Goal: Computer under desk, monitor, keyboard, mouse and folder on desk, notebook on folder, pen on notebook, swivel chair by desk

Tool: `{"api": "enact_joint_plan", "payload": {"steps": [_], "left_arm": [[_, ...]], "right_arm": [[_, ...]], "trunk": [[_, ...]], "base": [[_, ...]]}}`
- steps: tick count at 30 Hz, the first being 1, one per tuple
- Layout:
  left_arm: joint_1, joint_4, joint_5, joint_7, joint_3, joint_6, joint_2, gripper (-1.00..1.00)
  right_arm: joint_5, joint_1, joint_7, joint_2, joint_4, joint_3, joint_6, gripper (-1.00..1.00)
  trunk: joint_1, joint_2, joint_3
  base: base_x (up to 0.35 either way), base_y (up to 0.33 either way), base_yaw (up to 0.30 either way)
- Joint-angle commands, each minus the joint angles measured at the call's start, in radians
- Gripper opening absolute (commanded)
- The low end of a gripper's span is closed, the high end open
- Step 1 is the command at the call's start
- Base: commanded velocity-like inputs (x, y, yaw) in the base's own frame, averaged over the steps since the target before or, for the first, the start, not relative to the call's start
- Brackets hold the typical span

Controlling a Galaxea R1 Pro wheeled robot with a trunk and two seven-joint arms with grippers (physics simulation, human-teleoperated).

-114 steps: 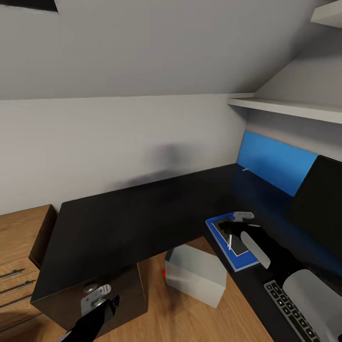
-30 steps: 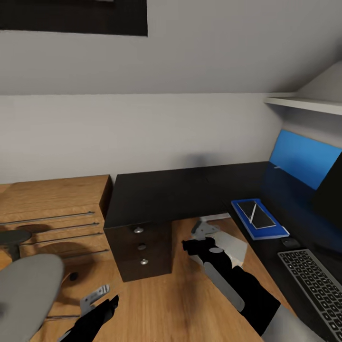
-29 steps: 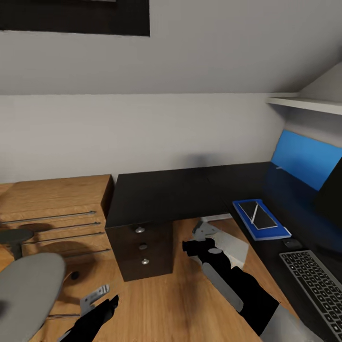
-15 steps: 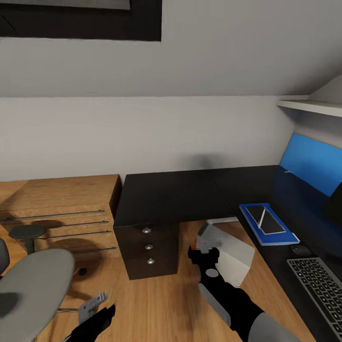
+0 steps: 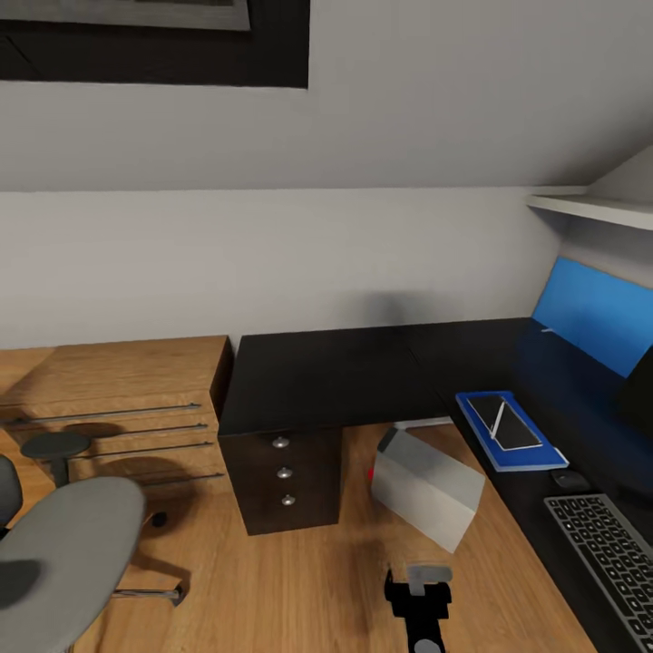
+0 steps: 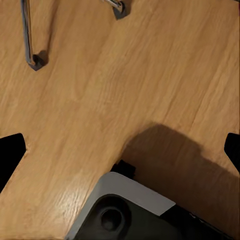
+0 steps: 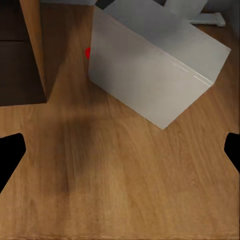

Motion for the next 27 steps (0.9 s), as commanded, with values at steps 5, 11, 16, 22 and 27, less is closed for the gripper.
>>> {"api": "enact_joint_plan", "payload": {"steps": [5,11,16,22,27], "left_arm": [[-0.001,0.353,0.002,-0.057,-0.132,-0.187,-0.104,1.0],[-0.001,0.625,-0.004,-0.246,-0.145,-0.312,-0.214,1.0],[-0.001,0.639,-0.002,-0.259,-0.145,-0.39,-0.218,1.0],[-0.001,0.64,-0.001,-0.261,-0.144,-0.4,-0.215,1.0],[-0.001,0.641,-0.001,-0.262,-0.144,-0.402,-0.214,1.0]], "right_arm": [[-0.015,0.025,0.086,0.036,0.254,0.006,-0.226,1.0],[-0.017,0.057,0.112,0.029,0.285,0.002,-0.253,1.0],[-0.018,0.066,0.114,0.021,0.286,0.003,-0.255,1.0],[-0.018,0.069,0.114,0.019,0.286,0.003,-0.274,1.0],[-0.016,0.098,0.114,0.019,0.287,0.002,-0.326,1.0]], "trunk": [[-0.019,0.034,0.015],[-0.042,0.076,0.033],[-0.061,0.111,0.049],[-0.084,0.153,0.068],[-0.103,0.188,0.084]], "base": [[0.0,0.0,0.0],[0.0,0.0,0.0],[0.0,0.0,0.016],[0.0,0.0,0.18],[-0.075,0.0,0.255]]}}
